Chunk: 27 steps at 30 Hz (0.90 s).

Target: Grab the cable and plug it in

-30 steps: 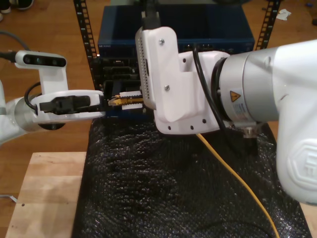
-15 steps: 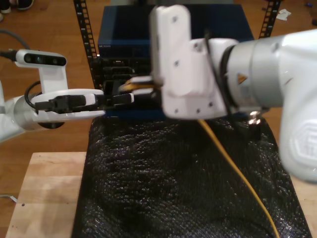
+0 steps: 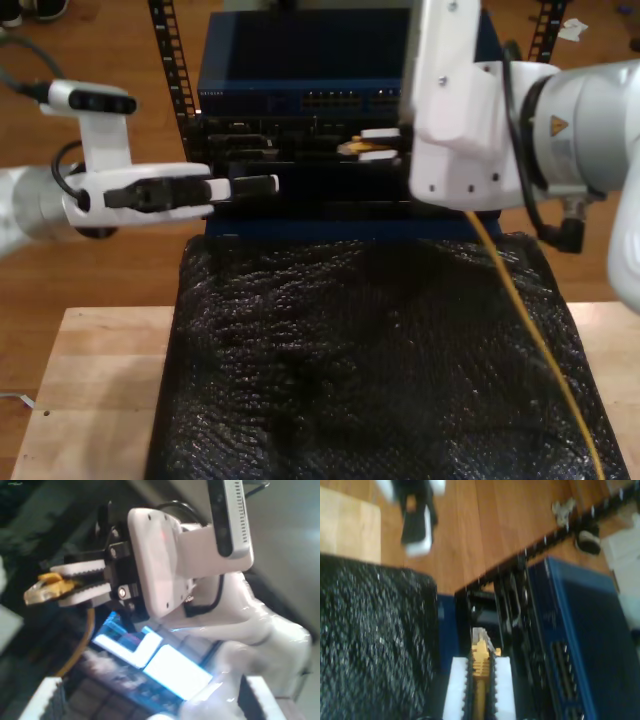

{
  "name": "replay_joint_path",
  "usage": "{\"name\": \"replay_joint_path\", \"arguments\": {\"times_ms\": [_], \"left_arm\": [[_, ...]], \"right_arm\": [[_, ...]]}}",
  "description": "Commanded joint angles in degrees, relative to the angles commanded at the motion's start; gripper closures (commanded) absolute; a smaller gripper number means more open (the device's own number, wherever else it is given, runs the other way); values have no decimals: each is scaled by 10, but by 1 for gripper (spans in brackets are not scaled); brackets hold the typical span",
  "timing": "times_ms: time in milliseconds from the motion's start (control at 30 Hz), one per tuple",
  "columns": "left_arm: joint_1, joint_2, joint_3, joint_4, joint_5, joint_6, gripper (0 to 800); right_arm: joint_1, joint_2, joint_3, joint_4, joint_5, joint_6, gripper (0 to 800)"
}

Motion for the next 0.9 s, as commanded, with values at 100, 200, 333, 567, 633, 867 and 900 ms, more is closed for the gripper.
{"name": "replay_joint_path", "arguments": {"times_ms": [100, 200, 333, 567, 633, 867, 900], "left_arm": [[3, -20, 0, 37, -48, 2, 5], [6, -40, 0, 72, -80, 18, 3], [21, -58, -2, 109, -109, 38, 2], [48, -80, -42, 206, -154, 67, 2], [55, -83, -53, 227, -163, 73, 2], [76, -105, -68, 321, -194, 108, 2], [76, -112, -68, 338, -201, 114, 2]], "right_arm": [[-28, 2, 0, -1, 19, 16, 800], [-57, 12, -1, -1, 47, 29, 800], [-89, 31, -4, -1, 67, 31, 800], [-101, 62, -7, -7, 69, 38, 800], [-103, 72, -7, -10, 69, 39, 800], [-115, 91, -8, -18, 82, 40, 800], [-118, 97, -9, -19, 82, 43, 800]]}}
